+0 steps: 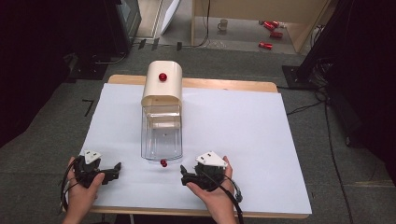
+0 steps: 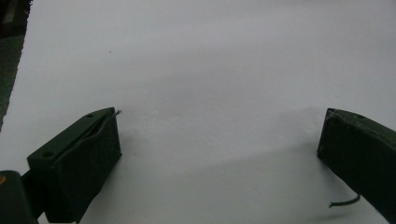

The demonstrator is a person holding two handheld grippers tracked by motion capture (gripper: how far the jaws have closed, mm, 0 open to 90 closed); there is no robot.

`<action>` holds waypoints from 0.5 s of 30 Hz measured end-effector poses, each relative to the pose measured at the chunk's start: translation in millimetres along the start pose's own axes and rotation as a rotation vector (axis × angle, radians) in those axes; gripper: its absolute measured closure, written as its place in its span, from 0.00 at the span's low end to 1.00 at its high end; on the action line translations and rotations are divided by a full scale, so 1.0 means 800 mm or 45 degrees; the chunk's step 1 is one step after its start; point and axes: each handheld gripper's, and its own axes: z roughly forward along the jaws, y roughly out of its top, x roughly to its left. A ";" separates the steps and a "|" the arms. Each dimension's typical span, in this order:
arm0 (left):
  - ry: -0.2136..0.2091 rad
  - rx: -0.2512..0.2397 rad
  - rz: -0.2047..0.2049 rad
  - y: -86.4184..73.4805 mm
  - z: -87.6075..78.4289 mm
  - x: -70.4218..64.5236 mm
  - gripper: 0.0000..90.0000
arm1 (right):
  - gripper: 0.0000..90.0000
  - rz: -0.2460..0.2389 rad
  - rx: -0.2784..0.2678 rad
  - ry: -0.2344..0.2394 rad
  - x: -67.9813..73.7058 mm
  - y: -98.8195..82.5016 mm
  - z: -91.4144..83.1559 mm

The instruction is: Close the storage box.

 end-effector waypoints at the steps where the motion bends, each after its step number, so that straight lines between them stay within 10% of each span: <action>1: 0.000 0.000 0.000 0.000 0.000 0.000 0.00 | 0.15 -0.003 0.001 0.009 0.003 0.001 0.001; 15: -0.001 0.000 -0.001 0.000 0.000 0.000 0.00 | 0.35 -0.038 -0.002 0.108 0.046 0.001 0.021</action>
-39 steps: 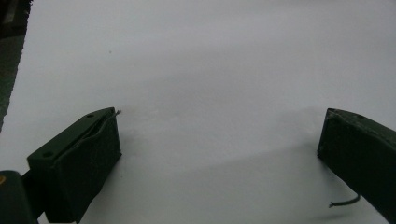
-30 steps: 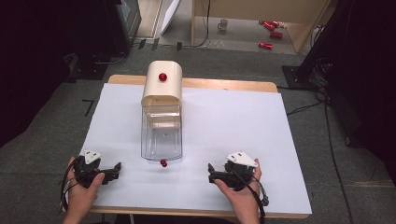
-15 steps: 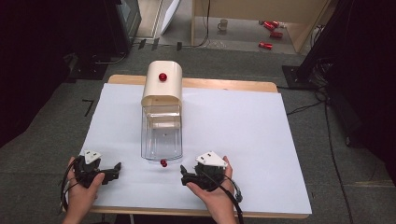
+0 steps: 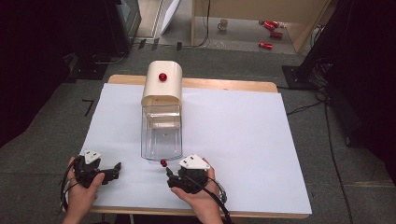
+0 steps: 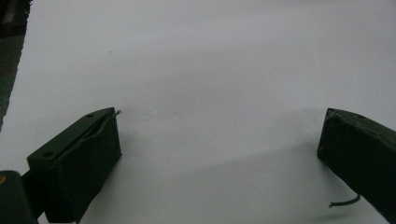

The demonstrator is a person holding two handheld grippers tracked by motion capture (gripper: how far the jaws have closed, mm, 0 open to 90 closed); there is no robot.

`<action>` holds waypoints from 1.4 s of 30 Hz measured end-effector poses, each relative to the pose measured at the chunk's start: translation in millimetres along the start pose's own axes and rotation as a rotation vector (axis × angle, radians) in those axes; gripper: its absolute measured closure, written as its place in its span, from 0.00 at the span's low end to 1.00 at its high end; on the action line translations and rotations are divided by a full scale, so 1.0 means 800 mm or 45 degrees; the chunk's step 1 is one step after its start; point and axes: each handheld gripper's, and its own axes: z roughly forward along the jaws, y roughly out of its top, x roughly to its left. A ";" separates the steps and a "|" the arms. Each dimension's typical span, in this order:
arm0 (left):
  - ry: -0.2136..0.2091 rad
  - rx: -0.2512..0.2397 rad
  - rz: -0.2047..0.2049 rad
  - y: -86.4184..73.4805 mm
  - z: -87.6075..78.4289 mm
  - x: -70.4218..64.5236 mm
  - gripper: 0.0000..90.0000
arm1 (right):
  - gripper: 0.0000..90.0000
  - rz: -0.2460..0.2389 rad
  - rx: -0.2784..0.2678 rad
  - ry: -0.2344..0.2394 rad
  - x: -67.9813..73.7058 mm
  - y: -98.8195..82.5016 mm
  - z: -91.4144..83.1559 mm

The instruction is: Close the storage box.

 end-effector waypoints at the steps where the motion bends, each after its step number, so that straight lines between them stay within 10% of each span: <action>1: 0.000 0.000 0.000 0.000 0.000 0.000 0.00 | 0.37 0.001 -0.001 0.005 0.003 0.001 0.001; 25: 0.000 0.001 0.000 0.000 0.000 0.000 0.00 | 0.82 0.017 -0.024 0.085 0.029 0.008 0.019; 42: 0.000 0.001 0.000 0.000 0.000 0.000 0.00 | 0.85 -0.009 -0.040 0.080 0.029 0.031 0.009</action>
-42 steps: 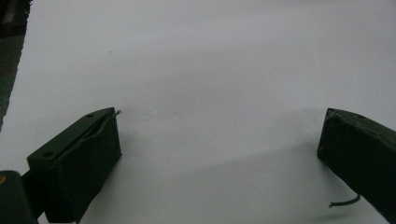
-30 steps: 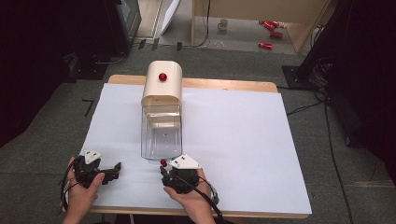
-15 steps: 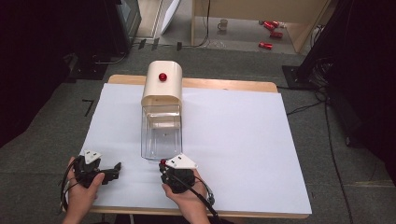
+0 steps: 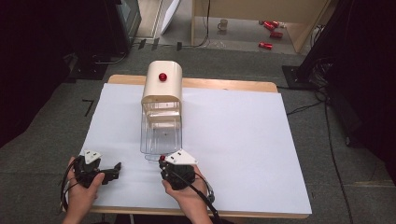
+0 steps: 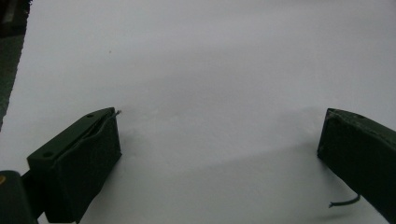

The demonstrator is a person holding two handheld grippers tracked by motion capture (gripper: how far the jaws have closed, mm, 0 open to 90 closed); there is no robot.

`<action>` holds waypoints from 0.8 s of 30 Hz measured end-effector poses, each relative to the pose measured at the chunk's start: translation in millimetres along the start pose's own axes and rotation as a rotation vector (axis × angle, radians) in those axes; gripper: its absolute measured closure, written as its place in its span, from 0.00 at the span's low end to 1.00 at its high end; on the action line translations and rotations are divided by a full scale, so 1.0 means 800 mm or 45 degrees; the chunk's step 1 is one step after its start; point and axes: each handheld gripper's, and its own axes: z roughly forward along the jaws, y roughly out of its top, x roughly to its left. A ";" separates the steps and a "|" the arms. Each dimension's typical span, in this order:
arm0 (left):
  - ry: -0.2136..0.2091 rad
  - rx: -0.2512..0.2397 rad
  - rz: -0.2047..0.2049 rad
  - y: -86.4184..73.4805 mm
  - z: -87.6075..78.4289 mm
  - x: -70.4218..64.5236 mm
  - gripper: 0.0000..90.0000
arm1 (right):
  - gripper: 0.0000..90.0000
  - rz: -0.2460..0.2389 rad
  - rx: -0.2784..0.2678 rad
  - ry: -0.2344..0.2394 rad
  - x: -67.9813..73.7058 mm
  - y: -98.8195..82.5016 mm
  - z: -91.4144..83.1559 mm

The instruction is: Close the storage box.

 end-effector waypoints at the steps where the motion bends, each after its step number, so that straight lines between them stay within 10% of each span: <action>1: 0.000 0.000 0.000 0.000 0.000 0.000 0.00 | 0.85 -0.001 -0.003 -0.002 -0.001 0.003 0.000; 24: -0.001 0.001 -0.001 0.000 0.000 0.000 0.00 | 0.85 0.004 -0.046 -0.040 -0.018 0.049 0.024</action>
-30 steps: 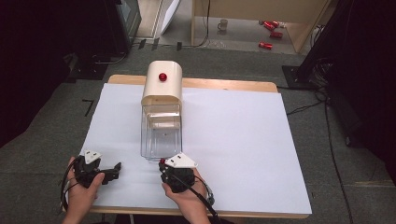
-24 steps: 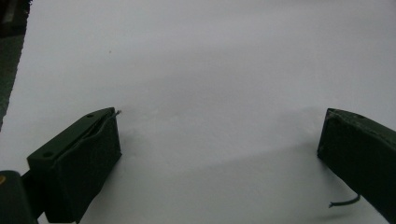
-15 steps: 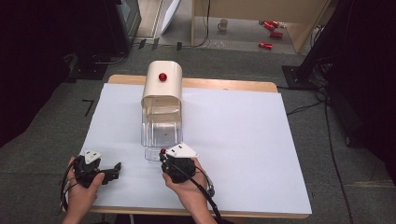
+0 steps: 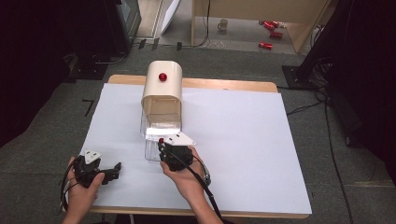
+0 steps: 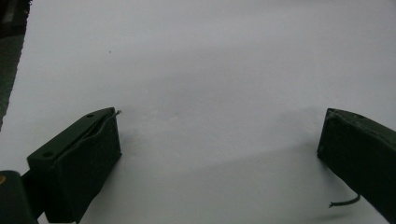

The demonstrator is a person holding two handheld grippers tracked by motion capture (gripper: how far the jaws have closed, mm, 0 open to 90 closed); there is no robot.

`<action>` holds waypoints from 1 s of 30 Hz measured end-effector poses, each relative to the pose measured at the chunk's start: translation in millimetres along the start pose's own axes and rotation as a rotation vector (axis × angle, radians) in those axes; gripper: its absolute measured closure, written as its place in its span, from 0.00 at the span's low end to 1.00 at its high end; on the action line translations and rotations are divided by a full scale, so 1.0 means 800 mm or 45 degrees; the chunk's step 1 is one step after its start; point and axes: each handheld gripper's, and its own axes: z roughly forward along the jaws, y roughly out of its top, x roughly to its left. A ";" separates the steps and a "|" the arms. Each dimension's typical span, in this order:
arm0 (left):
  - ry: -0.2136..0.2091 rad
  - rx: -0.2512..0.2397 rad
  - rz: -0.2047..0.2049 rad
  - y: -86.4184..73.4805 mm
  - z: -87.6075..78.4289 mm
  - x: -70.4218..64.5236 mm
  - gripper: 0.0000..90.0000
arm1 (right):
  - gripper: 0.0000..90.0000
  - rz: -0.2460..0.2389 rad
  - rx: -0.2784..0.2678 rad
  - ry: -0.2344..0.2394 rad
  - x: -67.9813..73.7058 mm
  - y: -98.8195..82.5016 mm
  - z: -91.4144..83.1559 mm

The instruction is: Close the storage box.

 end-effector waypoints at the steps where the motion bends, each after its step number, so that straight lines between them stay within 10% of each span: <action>1: 0.000 0.001 0.001 0.000 0.000 0.000 0.00 | 0.85 -0.004 -0.004 -0.006 0.000 0.003 0.001; 30: 0.000 -0.003 0.002 0.000 0.000 0.000 0.00 | 0.86 0.030 -0.029 -0.068 -0.036 0.054 0.057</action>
